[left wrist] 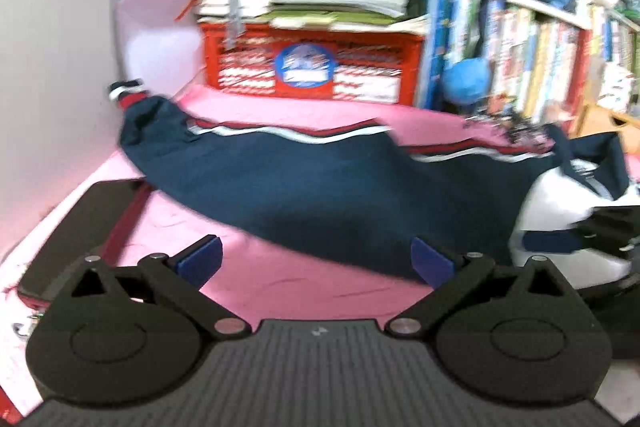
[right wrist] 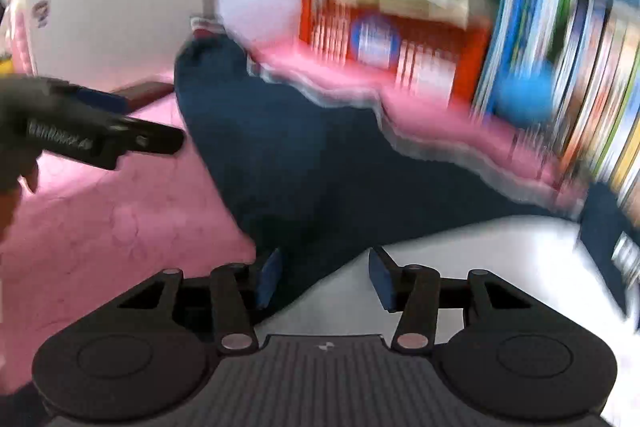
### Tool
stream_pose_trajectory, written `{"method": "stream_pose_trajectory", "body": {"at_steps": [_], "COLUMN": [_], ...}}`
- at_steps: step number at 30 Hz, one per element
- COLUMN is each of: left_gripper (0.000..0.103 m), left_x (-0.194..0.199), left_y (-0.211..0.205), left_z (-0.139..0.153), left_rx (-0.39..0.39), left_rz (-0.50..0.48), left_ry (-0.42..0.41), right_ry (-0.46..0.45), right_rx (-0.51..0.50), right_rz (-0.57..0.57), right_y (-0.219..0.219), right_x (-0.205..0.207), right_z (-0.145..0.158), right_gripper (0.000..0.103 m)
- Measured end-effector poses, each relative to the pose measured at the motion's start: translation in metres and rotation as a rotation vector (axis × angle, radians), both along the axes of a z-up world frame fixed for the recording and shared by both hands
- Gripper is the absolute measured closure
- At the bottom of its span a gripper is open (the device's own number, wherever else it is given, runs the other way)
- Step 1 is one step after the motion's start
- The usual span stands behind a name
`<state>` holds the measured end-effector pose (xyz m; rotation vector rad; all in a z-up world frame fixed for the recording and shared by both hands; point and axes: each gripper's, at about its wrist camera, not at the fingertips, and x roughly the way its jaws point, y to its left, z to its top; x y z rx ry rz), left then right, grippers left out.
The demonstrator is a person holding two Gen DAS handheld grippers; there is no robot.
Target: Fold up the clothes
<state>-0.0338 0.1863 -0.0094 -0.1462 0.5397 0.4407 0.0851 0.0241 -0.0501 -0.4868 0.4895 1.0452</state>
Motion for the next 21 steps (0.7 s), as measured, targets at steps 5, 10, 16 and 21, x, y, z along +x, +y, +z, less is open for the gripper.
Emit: {"method": "stream_pose_trajectory", "body": {"at_steps": [5,10,16,21], "left_gripper": [0.001,0.000,0.000,0.000], "left_x": [0.012,0.037,0.038,0.046], "left_y": [-0.048,-0.096,-0.087,-0.097], "left_z": [0.009,-0.010,-0.024,0.016], "left_rx": [0.002,0.077,0.177,0.163], "left_rz": [-0.116,-0.248,-0.130,-0.186], "left_ry": [-0.024,0.046,0.159,0.054], "right_ry": [0.092,0.081,0.108,0.012], "right_rx": [0.119,0.117,0.088,0.121], "right_rz": [-0.112,-0.478,-0.977,-1.033], "right_y": [-0.060,-0.191,-0.333,-0.336], "right_x": [0.007,0.024,0.043,0.042], "right_z": [0.021,0.016,-0.003,0.016], "right_gripper": [0.036,0.035,0.030,0.029]}}
